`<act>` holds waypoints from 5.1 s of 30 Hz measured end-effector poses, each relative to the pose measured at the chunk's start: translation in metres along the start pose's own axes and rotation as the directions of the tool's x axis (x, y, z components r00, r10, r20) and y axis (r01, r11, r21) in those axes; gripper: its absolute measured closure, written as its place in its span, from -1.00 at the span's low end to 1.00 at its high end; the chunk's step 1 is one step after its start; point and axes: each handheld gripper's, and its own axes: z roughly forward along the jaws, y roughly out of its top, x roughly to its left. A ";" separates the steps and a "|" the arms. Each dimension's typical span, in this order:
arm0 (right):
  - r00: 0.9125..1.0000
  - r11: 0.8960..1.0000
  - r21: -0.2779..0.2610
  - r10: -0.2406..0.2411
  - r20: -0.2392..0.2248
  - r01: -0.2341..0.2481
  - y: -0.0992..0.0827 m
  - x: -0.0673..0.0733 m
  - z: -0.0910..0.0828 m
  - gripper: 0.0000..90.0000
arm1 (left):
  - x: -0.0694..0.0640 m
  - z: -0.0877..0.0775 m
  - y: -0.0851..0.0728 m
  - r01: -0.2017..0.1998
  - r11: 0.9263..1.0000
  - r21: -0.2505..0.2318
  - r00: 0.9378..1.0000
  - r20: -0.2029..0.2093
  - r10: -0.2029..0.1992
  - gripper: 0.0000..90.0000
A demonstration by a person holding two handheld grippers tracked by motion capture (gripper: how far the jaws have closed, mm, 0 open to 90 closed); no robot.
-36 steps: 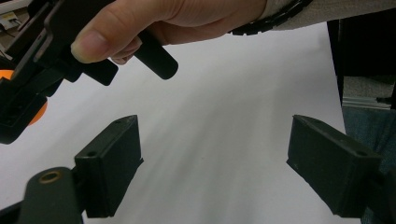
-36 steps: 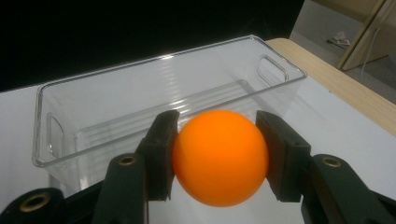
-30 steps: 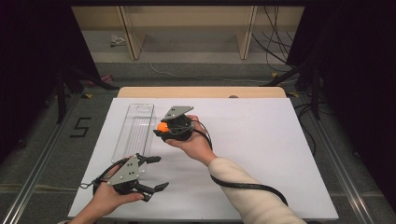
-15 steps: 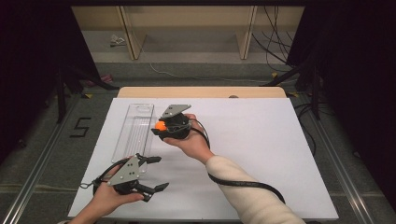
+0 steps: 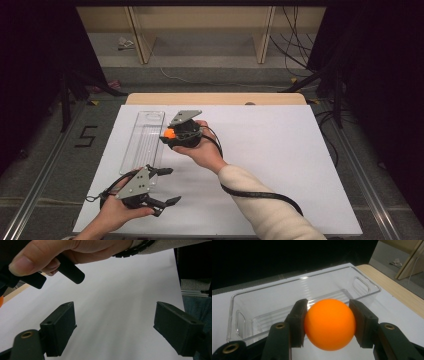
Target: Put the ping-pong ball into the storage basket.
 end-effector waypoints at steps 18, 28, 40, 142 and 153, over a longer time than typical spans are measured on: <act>1.000 1.000 0.007 -0.008 -0.010 0.008 0.008 0.001 0.007 0.14 | 0.000 0.000 0.000 -0.004 1.000 0.005 1.000 0.004 0.004 -0.62; 1.000 1.000 0.017 -0.019 -0.017 0.019 0.014 0.003 0.012 0.14 | 0.000 0.001 0.000 -0.008 1.000 0.006 1.000 0.007 0.008 -0.62; 1.000 1.000 0.013 -0.021 -0.020 0.021 0.022 0.003 0.017 0.14 | -0.001 0.001 0.000 -0.006 1.000 0.007 1.000 0.009 0.006 -0.62; 0.996 0.995 0.097 -0.025 -0.087 0.034 0.035 0.009 0.076 0.14 | -0.002 0.003 0.000 -0.017 1.000 0.021 0.999 0.033 0.016 -0.62; 0.994 0.992 0.118 -0.031 -0.104 0.043 0.032 0.012 0.085 0.14 | -0.003 0.003 0.000 -0.029 0.999 0.028 0.999 0.035 0.028 -0.62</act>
